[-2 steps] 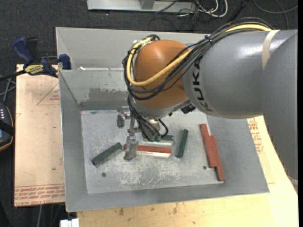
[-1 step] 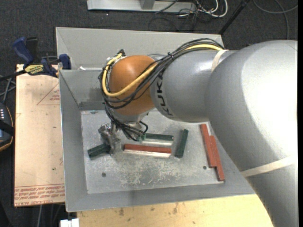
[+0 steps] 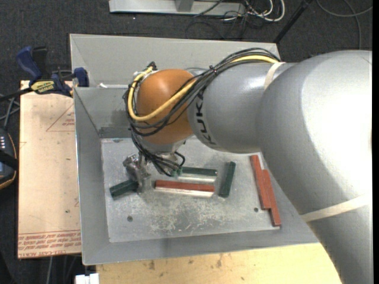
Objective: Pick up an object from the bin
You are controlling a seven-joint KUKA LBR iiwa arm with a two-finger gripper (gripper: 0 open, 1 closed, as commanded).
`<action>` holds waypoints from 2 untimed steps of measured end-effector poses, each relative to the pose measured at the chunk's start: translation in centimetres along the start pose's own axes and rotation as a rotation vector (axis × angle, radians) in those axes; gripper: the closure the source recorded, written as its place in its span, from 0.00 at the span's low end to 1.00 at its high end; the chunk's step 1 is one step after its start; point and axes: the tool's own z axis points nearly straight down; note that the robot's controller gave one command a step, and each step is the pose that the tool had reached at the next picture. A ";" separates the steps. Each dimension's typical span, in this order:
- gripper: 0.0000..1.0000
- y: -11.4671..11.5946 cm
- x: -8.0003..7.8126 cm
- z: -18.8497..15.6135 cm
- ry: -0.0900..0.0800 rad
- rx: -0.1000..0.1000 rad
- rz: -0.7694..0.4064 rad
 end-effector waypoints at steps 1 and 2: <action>1.00 -0.5 0.5 -3.0 0.003 -0.001 0.023; 1.00 -0.6 -1.8 -21.7 -0.011 0.002 0.009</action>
Offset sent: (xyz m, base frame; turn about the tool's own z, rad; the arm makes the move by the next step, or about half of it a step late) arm 0.0164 0.0005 0.2123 0.0070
